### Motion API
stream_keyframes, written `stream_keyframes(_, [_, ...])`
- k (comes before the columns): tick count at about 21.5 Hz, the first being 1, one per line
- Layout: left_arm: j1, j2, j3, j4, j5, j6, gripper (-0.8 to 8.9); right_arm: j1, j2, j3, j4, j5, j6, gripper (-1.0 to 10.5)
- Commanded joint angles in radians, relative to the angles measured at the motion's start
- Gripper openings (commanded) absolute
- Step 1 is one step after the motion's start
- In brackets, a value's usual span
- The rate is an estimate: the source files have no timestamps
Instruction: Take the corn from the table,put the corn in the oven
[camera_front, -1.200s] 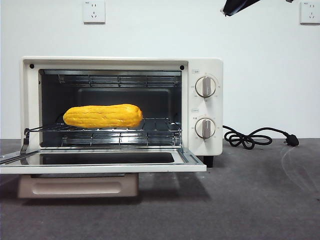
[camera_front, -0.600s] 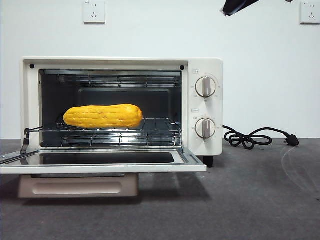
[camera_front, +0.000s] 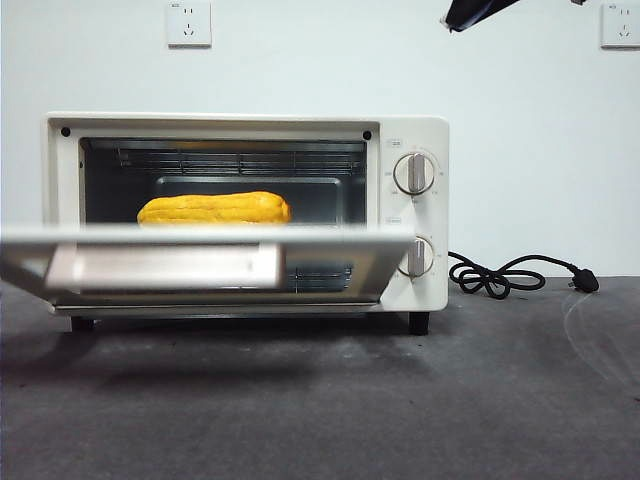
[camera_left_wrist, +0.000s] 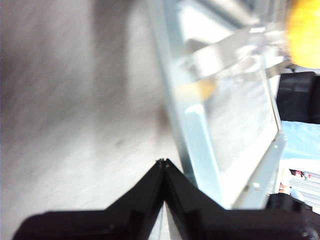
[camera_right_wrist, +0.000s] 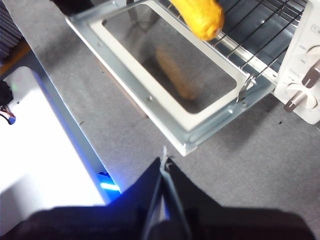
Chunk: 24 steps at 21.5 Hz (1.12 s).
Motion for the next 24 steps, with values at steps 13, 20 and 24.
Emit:
stream_keyframes(13, [-0.004, 0.005, 0.426, 0.008, 0.039, -0.069, -0.08, 0.000, 0.000, 0.001, 0.006, -0.002, -0.004, -0.1])
stream_keyframes(20, [-0.005, 0.005, 0.461, -0.018, 0.035, -0.081, -0.08, 0.000, 0.000, 0.001, 0.005, 0.000, -0.004, -0.1])
stream_keyframes(24, [-0.005, 0.000, 0.461, -0.157, 0.035, 0.011, -0.08, 0.000, 0.000, 0.001, 0.006, 0.000, -0.004, -0.1])
